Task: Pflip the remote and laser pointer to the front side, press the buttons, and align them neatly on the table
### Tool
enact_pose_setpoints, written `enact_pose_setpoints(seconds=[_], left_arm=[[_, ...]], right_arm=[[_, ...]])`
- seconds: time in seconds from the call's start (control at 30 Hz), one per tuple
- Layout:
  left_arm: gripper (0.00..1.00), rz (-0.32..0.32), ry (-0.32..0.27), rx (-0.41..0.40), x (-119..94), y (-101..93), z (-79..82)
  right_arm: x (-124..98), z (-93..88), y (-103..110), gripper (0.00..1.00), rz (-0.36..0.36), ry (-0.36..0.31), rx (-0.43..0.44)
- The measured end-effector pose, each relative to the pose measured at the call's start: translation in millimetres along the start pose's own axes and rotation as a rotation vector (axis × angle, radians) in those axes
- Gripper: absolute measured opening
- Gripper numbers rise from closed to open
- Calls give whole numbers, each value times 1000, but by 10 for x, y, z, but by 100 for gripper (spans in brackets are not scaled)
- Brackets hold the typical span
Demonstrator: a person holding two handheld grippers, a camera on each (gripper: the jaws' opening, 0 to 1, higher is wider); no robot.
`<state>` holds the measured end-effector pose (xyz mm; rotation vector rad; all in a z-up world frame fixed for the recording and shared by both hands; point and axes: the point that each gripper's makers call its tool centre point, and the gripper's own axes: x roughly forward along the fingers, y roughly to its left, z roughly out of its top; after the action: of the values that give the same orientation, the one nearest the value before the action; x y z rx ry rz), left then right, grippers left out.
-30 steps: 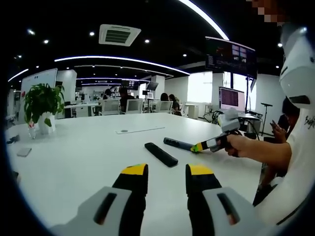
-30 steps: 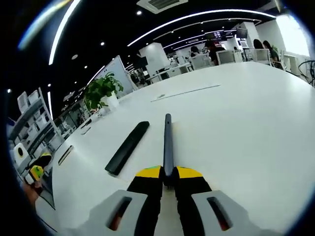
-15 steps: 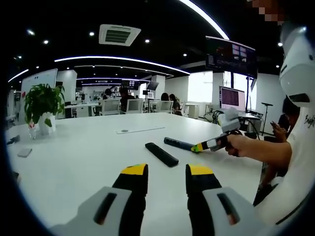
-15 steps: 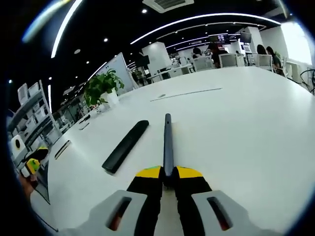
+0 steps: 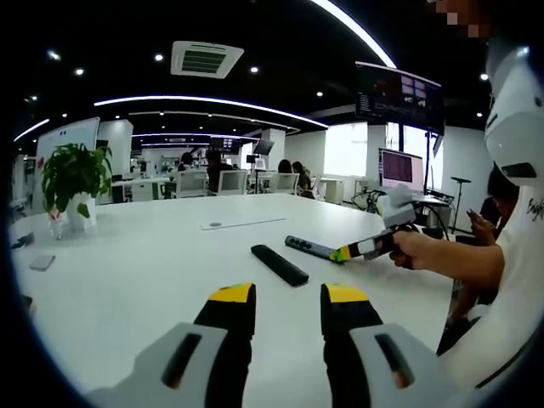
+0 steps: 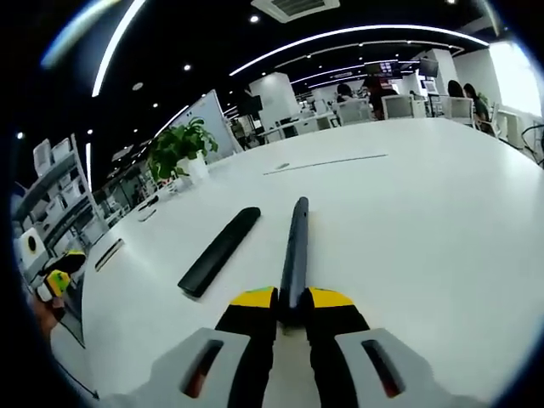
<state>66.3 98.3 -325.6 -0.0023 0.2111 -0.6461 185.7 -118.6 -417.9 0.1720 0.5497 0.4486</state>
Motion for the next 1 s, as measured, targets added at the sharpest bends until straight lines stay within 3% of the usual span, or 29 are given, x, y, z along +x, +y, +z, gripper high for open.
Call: enact_pose_setpoints(seconds=[1.0], left_arm=[[32, 20, 20, -6, -43, 7, -69]], right_arm=[[-12, -16, 48, 22, -13, -14, -65]])
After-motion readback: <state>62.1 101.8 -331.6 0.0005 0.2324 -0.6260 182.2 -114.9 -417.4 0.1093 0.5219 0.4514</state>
